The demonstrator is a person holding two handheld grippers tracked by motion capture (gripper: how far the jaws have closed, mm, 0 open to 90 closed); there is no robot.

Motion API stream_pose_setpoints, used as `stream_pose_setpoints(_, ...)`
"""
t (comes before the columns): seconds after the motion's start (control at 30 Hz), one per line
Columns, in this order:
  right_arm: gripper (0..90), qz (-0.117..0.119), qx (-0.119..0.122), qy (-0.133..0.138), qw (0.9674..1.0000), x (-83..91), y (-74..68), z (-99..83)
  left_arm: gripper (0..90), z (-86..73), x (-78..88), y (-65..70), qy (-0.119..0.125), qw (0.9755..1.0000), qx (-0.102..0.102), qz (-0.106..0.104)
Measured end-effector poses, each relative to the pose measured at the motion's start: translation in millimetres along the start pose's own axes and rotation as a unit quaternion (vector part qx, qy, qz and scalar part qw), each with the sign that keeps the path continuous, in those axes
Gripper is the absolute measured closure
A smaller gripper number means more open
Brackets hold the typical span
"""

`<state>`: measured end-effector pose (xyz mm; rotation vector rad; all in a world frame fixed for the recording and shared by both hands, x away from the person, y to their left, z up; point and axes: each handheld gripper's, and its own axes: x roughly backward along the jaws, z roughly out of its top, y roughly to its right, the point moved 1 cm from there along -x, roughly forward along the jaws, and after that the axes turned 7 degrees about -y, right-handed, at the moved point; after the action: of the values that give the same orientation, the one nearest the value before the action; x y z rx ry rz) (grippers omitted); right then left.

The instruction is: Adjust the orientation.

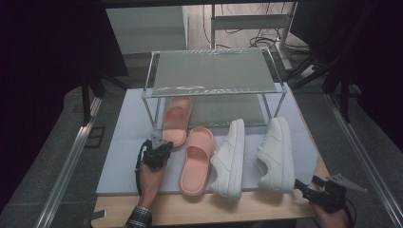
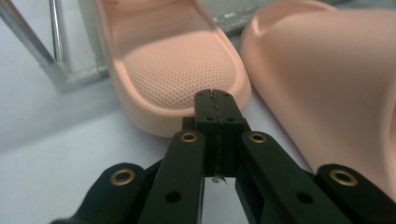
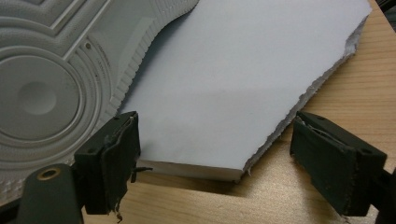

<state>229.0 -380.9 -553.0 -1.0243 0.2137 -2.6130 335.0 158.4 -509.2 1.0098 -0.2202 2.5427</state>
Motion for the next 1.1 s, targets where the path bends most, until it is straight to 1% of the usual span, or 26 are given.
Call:
stream_pose_setpoints(0.1, 16.2, 0.0, -0.001, 0.0, 1.0, 0.0, 0.0, 0.0, 89.9, 6.0, -2.2, 0.7, 0.003, 1.0, -0.001, 0.001)
stream_pose_setpoints(0.23, 16.2, 0.0, 0.0, 0.0, 1.0, 0.0, 0.0, 0.0, 89.9, 11.6, -8.3, 1.8, 0.0, 1.0, -0.003, 0.002)
stream_pose_setpoints(0.33, 16.2, 0.0, 0.0, 0.0, 1.0, 0.0, 0.0, 0.0, 89.9, 15.6, -13.2, 1.4, 0.001, 1.0, 0.0, 0.003)
stream_pose_setpoints(0.4, 16.2, 0.0, 0.0, 0.0, 1.0, 0.0, 0.0, 0.0, 90.0, 18.2, -15.9, 0.8, -0.001, 1.0, 0.002, 0.001)
stream_pose_setpoints(0.63, 16.2, 0.0, -0.001, 0.0, 1.0, 0.0, 0.0, 0.0, 89.9, 30.3, -27.7, -2.0, -0.008, 0.9999, 0.003, 0.008)
stream_pose_setpoints(0.83, 16.2, 0.001, 0.0, 0.0, 1.0, 0.0, 0.1, 0.0, 90.0, 38.2, -37.5, -3.4, -0.008, 0.9998, 0.012, 0.012)
stream_pose_setpoints(0.93, 16.2, 0.001, 0.0, 0.0, 1.0, 0.0, 0.1, 0.1, 90.0, 42.1, -41.9, -3.6, -0.01, 0.9996, 0.019, 0.019)
stream_pose_setpoints(1.1, 16.3, 0.001, 0.0, 0.0, 1.0, -0.1, 0.1, 0.1, 90.0, 47.9, -48.5, -6.7, -0.012, 0.9994, 0.022, 0.024)
